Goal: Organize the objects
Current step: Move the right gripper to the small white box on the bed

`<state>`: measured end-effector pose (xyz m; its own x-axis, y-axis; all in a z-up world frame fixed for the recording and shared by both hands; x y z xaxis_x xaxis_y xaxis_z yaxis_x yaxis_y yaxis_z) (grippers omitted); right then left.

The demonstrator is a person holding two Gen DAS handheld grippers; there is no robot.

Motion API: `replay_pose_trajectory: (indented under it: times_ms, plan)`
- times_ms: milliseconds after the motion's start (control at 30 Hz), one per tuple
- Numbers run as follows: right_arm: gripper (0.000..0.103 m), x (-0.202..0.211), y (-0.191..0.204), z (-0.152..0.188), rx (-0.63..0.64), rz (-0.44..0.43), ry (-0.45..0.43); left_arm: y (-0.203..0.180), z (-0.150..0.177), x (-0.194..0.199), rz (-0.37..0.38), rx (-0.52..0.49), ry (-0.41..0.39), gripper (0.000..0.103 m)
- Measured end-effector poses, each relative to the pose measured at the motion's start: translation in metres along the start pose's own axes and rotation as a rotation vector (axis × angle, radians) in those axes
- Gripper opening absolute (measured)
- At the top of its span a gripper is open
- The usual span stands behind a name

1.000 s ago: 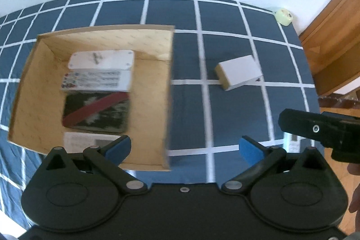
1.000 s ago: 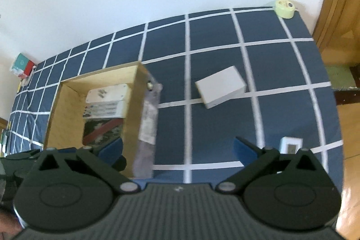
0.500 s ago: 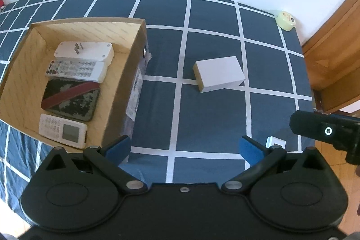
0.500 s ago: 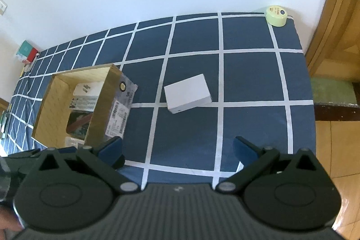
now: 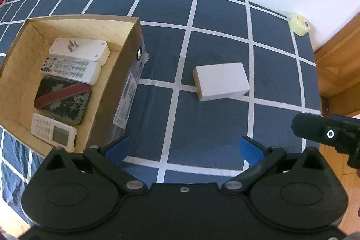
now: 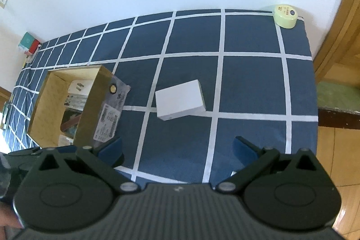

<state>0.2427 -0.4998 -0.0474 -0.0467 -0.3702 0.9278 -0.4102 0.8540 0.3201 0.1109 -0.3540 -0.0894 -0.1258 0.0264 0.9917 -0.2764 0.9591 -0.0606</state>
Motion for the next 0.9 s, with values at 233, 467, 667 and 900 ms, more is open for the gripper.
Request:
replay_pose_trajectory:
  times_ms: [233, 467, 667, 900]
  plan:
    - [0.103, -0.029, -0.010, -0.031, 0.013, -0.007, 0.051, -0.002, -0.027, -0.025, -0.003, 0.025, 0.040, 0.103]
    - [0.103, -0.065, -0.019, -0.064, 0.015, -0.011, 0.105, -0.007, -0.053, -0.057, 0.025, 0.042, 0.078, 0.103]
    - [0.103, -0.101, -0.023, -0.084, 0.026, -0.017, 0.161, -0.011, -0.070, -0.085, 0.067, 0.065, 0.111, 0.103]
    - [0.103, -0.141, -0.027, -0.095, 0.037, -0.027, 0.224, -0.013, -0.083, -0.115, 0.116, 0.086, 0.151, 0.103]
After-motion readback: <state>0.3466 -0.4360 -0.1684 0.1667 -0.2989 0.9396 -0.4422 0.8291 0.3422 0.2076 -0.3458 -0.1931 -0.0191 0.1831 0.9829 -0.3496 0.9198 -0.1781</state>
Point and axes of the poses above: each gripper's, at about its wrist camera, not at the fingertips, and x roughly against the way its jaws point, y to its left, z to its underside, the point moved 6 cm from there along -x, roughly the way its jaws point, and after that the axes turned 10 degrees about y, right-handed, at the moved point
